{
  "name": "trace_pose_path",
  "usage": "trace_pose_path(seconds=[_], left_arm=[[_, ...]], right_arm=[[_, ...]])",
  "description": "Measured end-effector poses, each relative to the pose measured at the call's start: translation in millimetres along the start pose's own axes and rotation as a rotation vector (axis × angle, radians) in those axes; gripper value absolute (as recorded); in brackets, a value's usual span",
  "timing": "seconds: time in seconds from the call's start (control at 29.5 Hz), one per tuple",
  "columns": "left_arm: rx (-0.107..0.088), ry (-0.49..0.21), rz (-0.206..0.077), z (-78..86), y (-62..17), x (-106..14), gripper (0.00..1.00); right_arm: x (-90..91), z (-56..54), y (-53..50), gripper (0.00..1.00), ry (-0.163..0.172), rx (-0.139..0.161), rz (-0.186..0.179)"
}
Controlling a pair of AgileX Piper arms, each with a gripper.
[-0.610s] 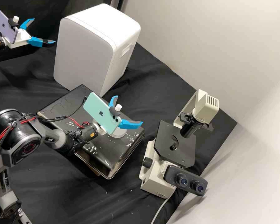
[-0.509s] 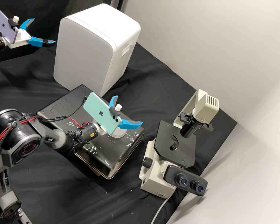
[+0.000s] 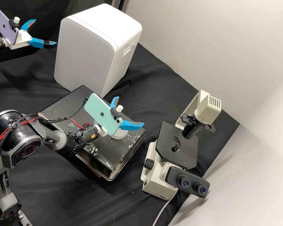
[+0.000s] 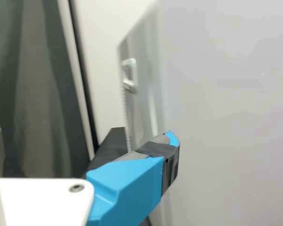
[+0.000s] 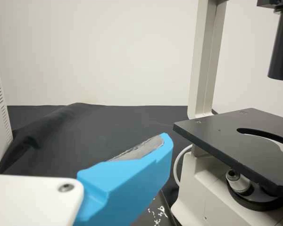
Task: Place the petri dish on the microscope
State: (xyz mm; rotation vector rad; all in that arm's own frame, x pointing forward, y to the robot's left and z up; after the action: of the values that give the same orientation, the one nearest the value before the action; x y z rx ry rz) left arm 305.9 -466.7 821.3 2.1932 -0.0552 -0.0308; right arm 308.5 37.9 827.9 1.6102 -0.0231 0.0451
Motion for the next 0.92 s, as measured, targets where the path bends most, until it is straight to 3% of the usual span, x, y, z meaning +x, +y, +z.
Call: trace_pose_path(seconds=[0.27,0.37,0.58,0.78,0.92], left_arm=[[-0.002,-0.113,-0.002,31.4,2.1,-23.3,1.0],[0.003,-0.163,0.003,40.8,-0.9,-35.4,1.0],[0.008,-0.217,-0.004,47.6,-12.5,-55.7,1.0],[0.012,-0.28,-0.041,57.1,-26.0,-72.3,1.0],[0.016,-0.333,-0.047,63.6,-32.1,-83.4,1.0]], right_arm=[[0.0,0.0,0.0,1.0,0.0,0.0,0.0],[0.0,0.0,0.0,1.0,0.0,0.0,0.0],[0.0,0.0,0.0,1.0,0.0,0.0,0.0],[0.0,0.0,0.0,1.0,0.0,0.0,0.0],[0.0,0.0,0.0,1.0,0.0,0.0,0.0]])
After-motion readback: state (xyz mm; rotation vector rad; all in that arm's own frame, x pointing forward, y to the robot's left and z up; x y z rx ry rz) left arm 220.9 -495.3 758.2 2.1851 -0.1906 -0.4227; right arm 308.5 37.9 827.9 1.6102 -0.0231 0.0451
